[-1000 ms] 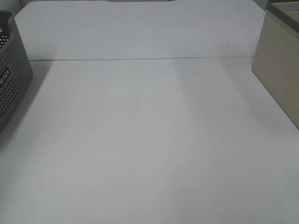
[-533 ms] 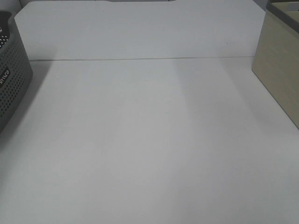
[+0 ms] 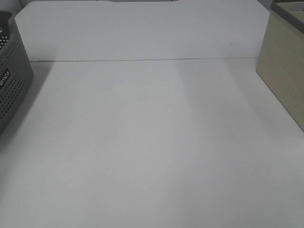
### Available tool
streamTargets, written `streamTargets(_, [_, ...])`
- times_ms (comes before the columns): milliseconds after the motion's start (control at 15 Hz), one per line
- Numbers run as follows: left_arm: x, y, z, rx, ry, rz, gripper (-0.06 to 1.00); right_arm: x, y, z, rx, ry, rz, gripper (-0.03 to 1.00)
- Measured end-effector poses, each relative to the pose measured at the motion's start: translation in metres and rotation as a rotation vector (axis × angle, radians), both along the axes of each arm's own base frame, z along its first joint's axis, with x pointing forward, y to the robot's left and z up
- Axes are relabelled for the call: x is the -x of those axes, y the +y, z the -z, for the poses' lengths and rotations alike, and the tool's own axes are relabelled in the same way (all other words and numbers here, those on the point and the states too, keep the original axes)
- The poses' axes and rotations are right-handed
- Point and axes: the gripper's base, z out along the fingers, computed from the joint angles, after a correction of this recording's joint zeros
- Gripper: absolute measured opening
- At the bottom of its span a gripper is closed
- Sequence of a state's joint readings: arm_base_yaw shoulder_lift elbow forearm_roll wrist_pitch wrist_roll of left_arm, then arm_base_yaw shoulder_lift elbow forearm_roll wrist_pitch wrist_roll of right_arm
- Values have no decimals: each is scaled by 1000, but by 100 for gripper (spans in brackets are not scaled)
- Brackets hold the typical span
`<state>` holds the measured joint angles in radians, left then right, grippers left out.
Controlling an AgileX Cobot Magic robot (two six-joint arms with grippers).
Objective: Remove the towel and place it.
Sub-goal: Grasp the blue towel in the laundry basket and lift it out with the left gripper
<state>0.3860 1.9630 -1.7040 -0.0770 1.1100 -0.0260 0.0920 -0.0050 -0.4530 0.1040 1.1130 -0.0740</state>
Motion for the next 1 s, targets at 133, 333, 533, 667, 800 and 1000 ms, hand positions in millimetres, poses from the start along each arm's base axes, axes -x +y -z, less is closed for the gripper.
streamTargets(133, [1,0,0,4,10,1,18,0,0,0,0,0,0,80])
streamTargets(333, [1,0,0,-1,15,2,18,0,0,0,0,0,0,80])
streamTargets(533, [3,1,1,-8,32,5,18,0,0,0,0,0,0,80])
streamTargets(667, [4,1,1,-10,44,7,18,0,0,0,0,0,0,80])
streamTargets(800, [4,1,1,-11,44,7,21,0,0,0,0,0,0,80])
streamTargets(1000, [4,1,1,-11,45,7,28,0,0,0,0,0,0,80])
